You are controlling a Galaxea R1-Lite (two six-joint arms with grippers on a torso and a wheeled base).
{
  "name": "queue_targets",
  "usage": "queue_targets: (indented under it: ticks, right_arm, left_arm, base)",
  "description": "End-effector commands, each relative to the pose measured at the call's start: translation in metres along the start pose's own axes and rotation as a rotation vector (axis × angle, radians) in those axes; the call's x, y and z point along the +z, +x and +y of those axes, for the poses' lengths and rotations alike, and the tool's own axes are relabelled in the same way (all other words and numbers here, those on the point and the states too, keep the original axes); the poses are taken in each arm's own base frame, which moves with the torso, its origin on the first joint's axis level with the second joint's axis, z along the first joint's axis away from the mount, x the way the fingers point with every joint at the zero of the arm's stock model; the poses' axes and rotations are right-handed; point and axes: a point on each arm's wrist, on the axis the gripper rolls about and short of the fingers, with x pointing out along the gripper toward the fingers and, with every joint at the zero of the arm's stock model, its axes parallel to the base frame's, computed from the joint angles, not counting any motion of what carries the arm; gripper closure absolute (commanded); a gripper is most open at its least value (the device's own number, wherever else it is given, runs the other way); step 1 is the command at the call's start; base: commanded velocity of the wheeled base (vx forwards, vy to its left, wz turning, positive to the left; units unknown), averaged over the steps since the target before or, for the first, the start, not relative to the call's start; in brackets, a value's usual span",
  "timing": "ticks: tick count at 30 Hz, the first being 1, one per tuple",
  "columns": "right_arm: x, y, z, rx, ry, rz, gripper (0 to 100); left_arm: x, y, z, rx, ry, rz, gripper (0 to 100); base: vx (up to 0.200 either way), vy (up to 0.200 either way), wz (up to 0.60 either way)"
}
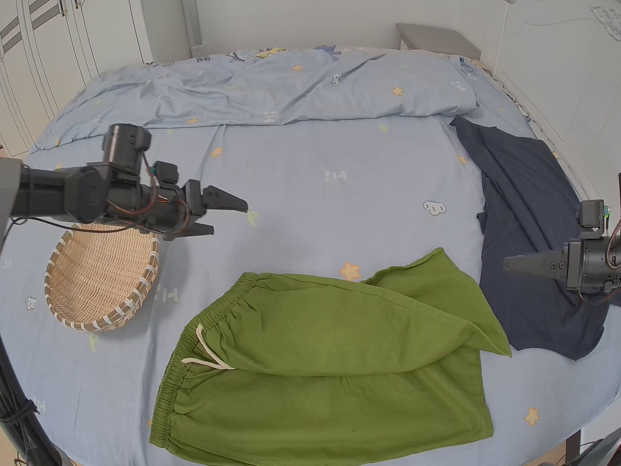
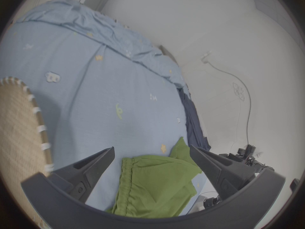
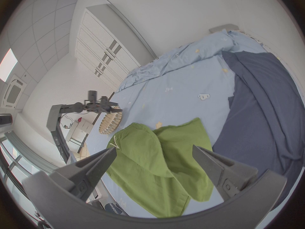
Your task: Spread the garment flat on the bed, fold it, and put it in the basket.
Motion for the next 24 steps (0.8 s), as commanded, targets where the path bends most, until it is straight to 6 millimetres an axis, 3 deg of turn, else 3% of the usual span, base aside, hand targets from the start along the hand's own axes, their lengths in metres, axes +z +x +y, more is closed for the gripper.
queue_targets:
  ticks: [1,14,24]
  right_arm:
    - [0.0,0.008,0.006,0.038,-0.026,0.008,0]
    - [-0.004,0.01,0.007,0.048,-0.049,-0.011,0]
    - [-0.006,0.013,0.009,0.056,-0.05,-0.002,0]
  left_arm:
    - [-0.019,0.068,0.03,0.02,-0.034,0.136,0]
    - [-0.03,0.071,0.037,0.095,-0.032,0.16,0]
    - [-0.048,0.07,0.032,0.091,0.013,0.218,0]
  base:
    - [0.0,0.0,0.0]
    - [0.0,0.0,0.0]
    - [0.0,0.0,0.0]
